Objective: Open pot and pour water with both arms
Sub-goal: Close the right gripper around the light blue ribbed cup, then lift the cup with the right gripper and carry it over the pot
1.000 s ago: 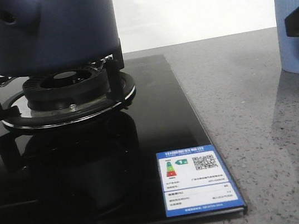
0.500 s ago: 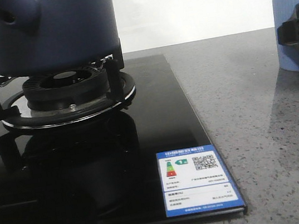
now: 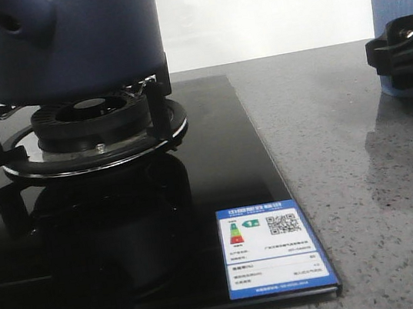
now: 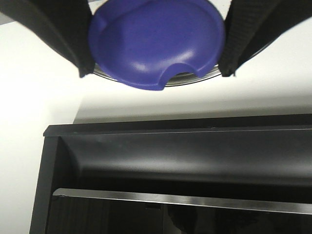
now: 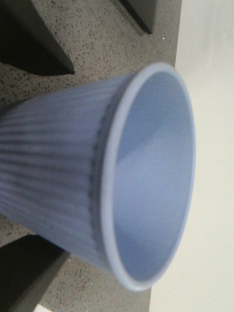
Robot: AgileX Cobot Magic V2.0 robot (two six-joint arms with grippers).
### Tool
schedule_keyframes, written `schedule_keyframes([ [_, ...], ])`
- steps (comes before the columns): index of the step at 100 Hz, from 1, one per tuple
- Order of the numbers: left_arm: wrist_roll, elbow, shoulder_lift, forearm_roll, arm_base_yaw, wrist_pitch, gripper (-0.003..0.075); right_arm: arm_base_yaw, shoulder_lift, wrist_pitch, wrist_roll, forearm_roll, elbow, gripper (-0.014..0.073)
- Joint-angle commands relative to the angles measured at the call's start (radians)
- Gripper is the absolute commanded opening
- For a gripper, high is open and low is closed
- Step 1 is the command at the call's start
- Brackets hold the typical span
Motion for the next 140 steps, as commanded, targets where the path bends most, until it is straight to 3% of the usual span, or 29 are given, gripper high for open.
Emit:
schedule_keyframes([
  [1, -0.002, -0.038, -0.020, 0.005, 0.003, -0.093, 0.0353, 0.000, 0.001, -0.102, 0.003, -0.027, -0.026, 0.0587],
  [30, -0.002, -0.038, -0.020, 0.005, 0.003, -0.093, 0.0353, 0.000, 0.033, -0.136, 0.012, 0.021, -0.026, 0.0580],
  [53, -0.002, -0.038, -0.020, 0.005, 0.003, -0.093, 0.0353, 0.000, 0.033, -0.136, 0.012, 0.041, -0.026, 0.0356],
  [67, -0.002, -0.038, -0.020, 0.005, 0.003, -0.093, 0.0353, 0.000, 0.031, -0.134, 0.012, 0.037, -0.026, 0.0359],
  [93, -0.002, -0.038, -0.020, 0.005, 0.003, -0.093, 0.0353, 0.003, -0.075, -0.082, 0.012, -0.099, -0.028, 0.0359],
  [115, -0.002, -0.038, -0.020, 0.007, 0.003, -0.093, 0.0353, 0.005, -0.213, 0.221, 0.012, -0.186, -0.123, 0.0359],
  [140, -0.002, -0.038, -0.016, 0.028, 0.003, -0.092, 0.0353, 0.045, -0.291, 0.607, 0.012, -0.326, -0.362, 0.0358],
])
